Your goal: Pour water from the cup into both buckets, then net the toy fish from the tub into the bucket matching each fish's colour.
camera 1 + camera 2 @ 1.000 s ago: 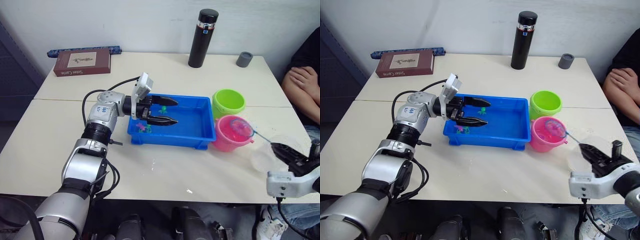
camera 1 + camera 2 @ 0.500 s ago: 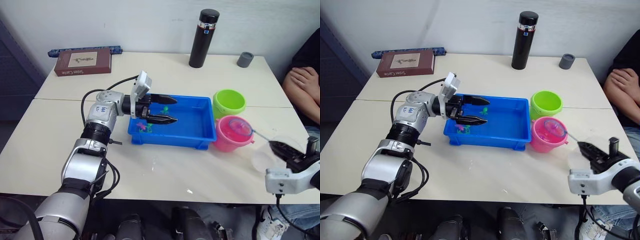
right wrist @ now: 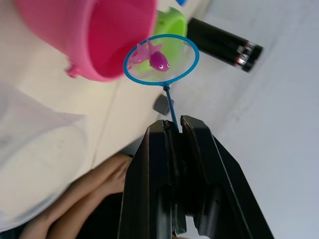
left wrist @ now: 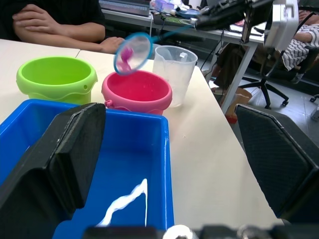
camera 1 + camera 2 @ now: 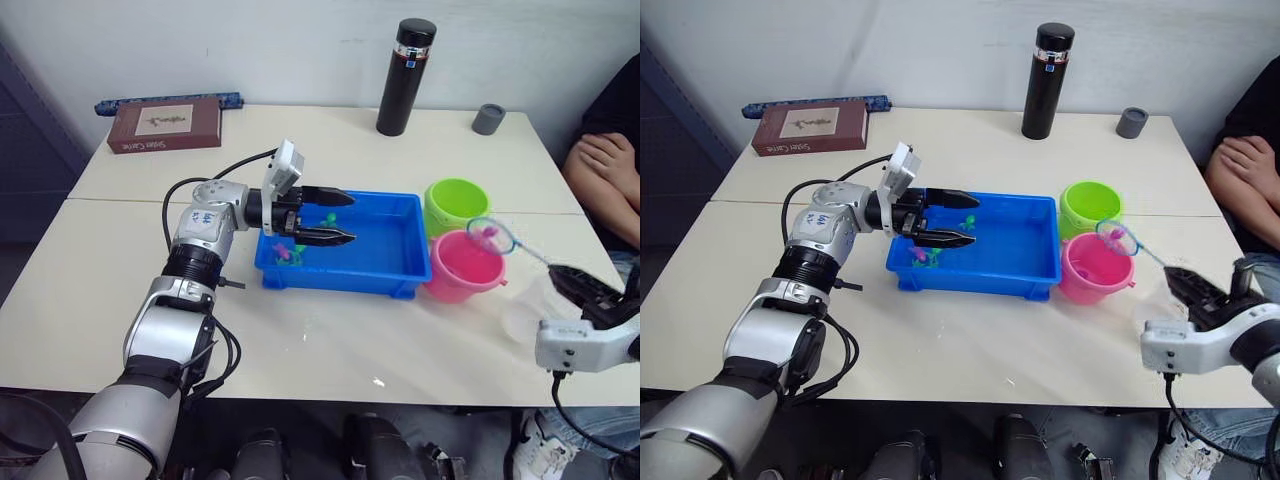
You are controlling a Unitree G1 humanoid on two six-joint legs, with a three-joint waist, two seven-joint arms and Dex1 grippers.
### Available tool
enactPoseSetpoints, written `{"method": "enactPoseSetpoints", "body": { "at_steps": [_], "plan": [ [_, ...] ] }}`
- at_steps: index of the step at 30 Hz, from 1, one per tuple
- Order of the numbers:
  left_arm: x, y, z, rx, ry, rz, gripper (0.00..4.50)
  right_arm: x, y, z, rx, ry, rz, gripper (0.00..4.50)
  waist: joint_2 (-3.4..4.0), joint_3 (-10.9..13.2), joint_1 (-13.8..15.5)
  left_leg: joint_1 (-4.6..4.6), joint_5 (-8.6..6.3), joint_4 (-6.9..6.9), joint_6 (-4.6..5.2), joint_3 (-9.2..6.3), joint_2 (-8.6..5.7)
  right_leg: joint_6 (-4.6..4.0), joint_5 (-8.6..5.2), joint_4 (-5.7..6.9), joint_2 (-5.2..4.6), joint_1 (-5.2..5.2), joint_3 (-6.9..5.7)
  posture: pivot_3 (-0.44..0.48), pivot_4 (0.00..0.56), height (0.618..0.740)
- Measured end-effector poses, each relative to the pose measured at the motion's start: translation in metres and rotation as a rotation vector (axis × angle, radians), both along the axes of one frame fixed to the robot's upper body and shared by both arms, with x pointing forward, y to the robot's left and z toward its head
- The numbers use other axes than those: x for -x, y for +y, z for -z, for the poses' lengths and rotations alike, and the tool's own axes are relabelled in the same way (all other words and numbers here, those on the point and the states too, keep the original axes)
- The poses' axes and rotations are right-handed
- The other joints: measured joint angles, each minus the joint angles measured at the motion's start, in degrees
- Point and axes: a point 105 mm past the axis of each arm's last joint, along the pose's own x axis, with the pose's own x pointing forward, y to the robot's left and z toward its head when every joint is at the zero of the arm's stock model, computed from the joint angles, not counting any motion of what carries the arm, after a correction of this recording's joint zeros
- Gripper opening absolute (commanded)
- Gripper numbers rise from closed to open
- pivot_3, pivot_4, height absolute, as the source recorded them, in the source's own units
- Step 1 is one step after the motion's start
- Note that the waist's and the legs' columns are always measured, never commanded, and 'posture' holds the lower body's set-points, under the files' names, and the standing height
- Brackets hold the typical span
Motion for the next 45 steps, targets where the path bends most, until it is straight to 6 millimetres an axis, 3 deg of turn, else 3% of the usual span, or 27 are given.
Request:
{"method": "enactPoseSetpoints", "body": {
  "at_steps": [2,7,11,12,15,16,22,27,32,36,40,45],
  "plan": [
    [0.000,0.000,0.000,0.000,0.000,-0.001,4.46,0.001,0.004,0.009,-0.015,0.034,-0.012,0.00,0.00,0.00,-0.04,0.00,0.00,0.03,0.00,0.01,-0.03,0.00,0.00,0.00,-0.03,0.00,0.02,0.000,0.150,0.740],
    [0.000,-0.002,-0.004,0.001,-0.011,0.005,4.46,-0.002,0.005,0.002,-0.005,-0.002,-0.015,0.00,0.00,0.00,-0.19,0.04,0.00,0.08,0.00,0.03,-0.02,0.01,0.01,0.06,-0.02,0.00,0.07,0.000,0.150,0.740],
    [0.000,-0.003,-0.005,0.000,-0.020,0.007,4.46,-0.009,-0.003,-0.024,0.013,-0.114,0.014,0.00,0.00,0.00,-0.06,0.03,0.00,0.07,0.00,0.03,-0.02,0.01,0.01,0.06,-0.02,0.00,0.06,0.000,0.150,0.740],
    [0.000,-0.003,-0.005,0.000,-0.020,0.008,4.46,-0.008,-0.003,-0.021,0.020,-0.095,0.010,0.00,0.00,0.00,-0.02,0.03,0.00,0.06,0.00,0.02,0.00,0.01,0.01,0.05,-0.01,0.00,0.04,0.000,0.150,0.740],
    [0.000,-0.003,-0.006,0.003,-0.023,0.004,4.46,0.002,0.008,0.017,-0.009,0.055,-0.034,0.00,0.00,0.00,0.14,-0.05,0.01,0.00,-0.01,0.14,0.01,-0.01,-0.01,0.04,0.01,0.02,-0.11,0.000,0.150,0.740],
    [-0.001,-0.001,-0.006,0.004,-0.023,-0.001,4.46,0.001,0.010,0.019,-0.024,0.049,-0.035,0.00,0.00,0.00,0.06,-0.05,0.00,0.03,-0.01,0.20,0.00,-0.01,0.00,0.07,-0.04,0.00,-0.07,0.000,0.150,0.740],
    [0.000,-0.004,-0.006,0.009,-0.023,0.006,4.46,-0.014,0.003,-0.038,0.014,-0.215,-0.005,0.00,0.03,0.01,-0.46,0.08,0.00,0.14,0.03,0.11,-0.02,0.11,0.07,0.09,0.01,0.02,0.21,0.000,0.150,0.740],
    [-0.001,-0.003,-0.006,0.008,-0.024,0.004,4.46,-0.010,0.001,-0.028,0.014,-0.157,-0.004,0.00,0.03,0.01,-0.05,0.05,0.00,0.06,0.01,0.23,0.01,0.08,0.05,0.07,0.05,0.01,0.19,0.000,0.150,0.740],
    [-0.002,0.001,-0.005,-0.020,-0.044,-0.009,4.46,-0.007,0.001,-0.027,-0.315,-0.143,0.046,0.00,0.03,0.01,-0.20,0.09,0.00,0.12,0.01,0.17,0.01,0.08,0.06,0.10,0.02,0.01,0.22,0.000,0.150,0.740],
    [-0.003,0.013,0.003,-0.066,-0.052,-0.035,4.46,-0.019,0.023,-0.044,-0.813,-0.107,0.029,0.00,0.08,-0.01,-1.11,0.14,0.01,0.17,0.00,0.08,0.07,0.02,0.08,0.23,0.03,0.01,0.24,0.000,0.150,0.740],
    [-0.008,0.051,0.019,-0.151,-0.028,-0.137,4.46,-0.039,0.068,-0.046,-1.143,0.128,-0.071,0.00,0.08,-0.02,-2.05,0.13,0.01,0.14,-0.01,-0.26,0.18,-0.11,0.09,0.27,-0.02,-0.04,0.27,0.000,0.150,0.740],
    [-0.006,0.106,0.040,-0.249,0.009,-0.288,4.46,-0.061,0.106,-0.026,-1.274,0.397,-0.064,0.00,0.08,-0.01,-1.46,-0.07,0.02,0.13,-0.03,-0.54,0.17,-0.20,0.03,0.51,-0.09,-0.12,-0.03,0.000,0.150,0.740]
  ]
}}
